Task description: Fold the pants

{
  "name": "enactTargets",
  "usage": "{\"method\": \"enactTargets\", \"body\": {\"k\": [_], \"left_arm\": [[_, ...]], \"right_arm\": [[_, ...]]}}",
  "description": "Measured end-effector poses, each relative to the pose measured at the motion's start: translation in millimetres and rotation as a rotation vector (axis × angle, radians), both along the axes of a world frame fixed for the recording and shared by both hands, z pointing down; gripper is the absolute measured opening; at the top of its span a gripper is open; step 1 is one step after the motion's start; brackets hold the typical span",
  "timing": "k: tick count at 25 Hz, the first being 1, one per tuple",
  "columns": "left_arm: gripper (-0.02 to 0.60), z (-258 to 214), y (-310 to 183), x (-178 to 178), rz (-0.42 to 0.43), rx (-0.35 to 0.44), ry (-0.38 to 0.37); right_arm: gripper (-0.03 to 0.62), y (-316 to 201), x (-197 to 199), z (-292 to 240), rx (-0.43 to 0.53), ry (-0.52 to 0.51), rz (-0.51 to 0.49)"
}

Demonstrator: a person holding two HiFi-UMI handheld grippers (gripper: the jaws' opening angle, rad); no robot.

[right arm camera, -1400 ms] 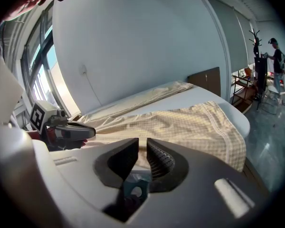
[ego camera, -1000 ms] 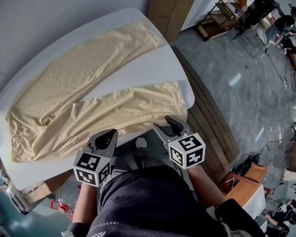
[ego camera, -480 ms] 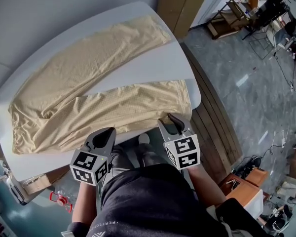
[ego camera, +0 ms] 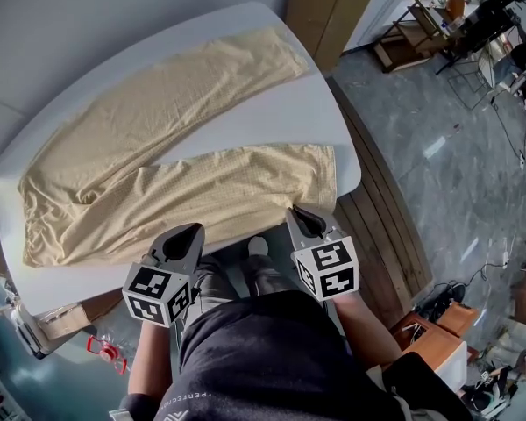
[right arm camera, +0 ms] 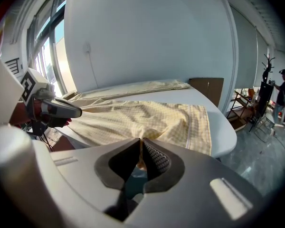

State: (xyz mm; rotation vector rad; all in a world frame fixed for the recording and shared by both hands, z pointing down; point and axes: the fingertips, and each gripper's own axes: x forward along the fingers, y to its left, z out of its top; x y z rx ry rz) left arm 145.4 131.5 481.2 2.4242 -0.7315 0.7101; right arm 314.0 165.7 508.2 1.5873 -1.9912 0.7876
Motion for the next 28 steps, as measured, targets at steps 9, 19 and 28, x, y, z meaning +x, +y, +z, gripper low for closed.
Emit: {"method": "enactTargets", "body": {"k": [9, 19, 28], "left_arm": [[0.012, -8, -6, -35, -0.115, 0.033, -0.035], [0.023, -12, -36, -132, -0.303, 0.080, -0.051], [0.041, -19, -56, -259, -0.431, 0.089, -0.100]], "right_arm": [[0.017, -9, -6, -28, 0.042, -0.030, -0.026], [0.015, -37, -50, -47, 0.062, -0.027, -0.047], [0.015, -67, -90, -55, 0.028, 0.026, -0.043]]}}
